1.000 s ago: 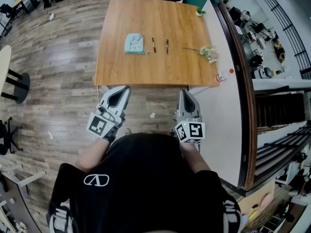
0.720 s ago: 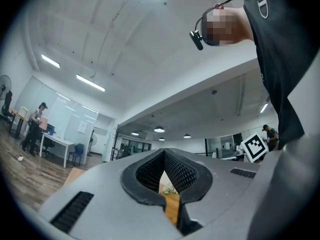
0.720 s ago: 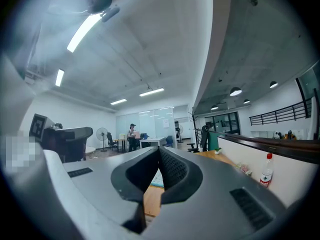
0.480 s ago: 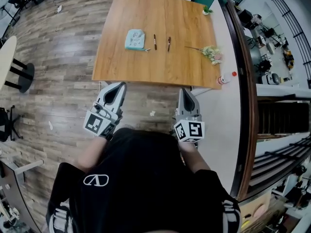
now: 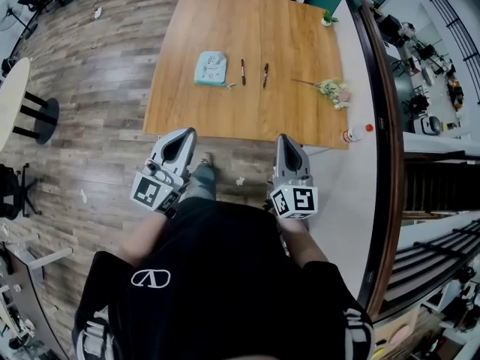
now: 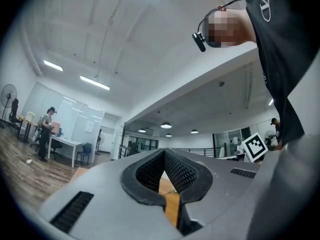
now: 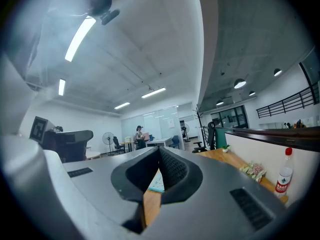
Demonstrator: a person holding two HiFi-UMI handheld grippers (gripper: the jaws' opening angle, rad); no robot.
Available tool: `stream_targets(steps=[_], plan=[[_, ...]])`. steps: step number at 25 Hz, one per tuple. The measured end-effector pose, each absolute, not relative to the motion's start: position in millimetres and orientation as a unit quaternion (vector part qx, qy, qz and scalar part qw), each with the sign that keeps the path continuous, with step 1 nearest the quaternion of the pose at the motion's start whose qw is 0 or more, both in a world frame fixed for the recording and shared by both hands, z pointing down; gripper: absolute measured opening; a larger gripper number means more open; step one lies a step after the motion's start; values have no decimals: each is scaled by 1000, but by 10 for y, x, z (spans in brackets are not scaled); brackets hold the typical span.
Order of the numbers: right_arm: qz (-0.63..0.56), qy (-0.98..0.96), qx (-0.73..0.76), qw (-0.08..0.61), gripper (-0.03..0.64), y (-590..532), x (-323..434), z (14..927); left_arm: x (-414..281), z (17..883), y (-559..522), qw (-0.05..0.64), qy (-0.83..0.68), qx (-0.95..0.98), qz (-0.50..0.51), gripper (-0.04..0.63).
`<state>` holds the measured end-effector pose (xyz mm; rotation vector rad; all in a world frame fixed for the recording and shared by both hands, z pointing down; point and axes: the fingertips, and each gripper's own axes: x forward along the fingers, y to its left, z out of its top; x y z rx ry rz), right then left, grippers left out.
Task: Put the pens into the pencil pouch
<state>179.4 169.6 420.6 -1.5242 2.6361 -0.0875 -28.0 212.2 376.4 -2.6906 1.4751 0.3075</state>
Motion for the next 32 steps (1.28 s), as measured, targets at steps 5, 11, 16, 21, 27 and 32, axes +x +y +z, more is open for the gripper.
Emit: stream_targets(steps=[5,11,16,21,27,32], plan=[[-13,851,-524,41,-2,1103,1694,4084,-403,3700,1406,32,452,-884,111,3],[-2,830,-557,27,-2,399,1452,3934,-704,3577,544,35,415,-901,121,3],[-6,816,-578,19,-2,-68,1128,3926,-993,3626,-39,26,394,-912,114,3],[5,812,-584,10,-2,-403,874,3956,-1199,3722,-467,23,380,-918,111,3],[2,817,-576,9,-2,-620,762,3932,-1208,3743,-669,24,381,-918,108,3],[-5,825,-565,13,0,-725,842,3913,-1125,3781,-732,28,395,-913,99,3]])
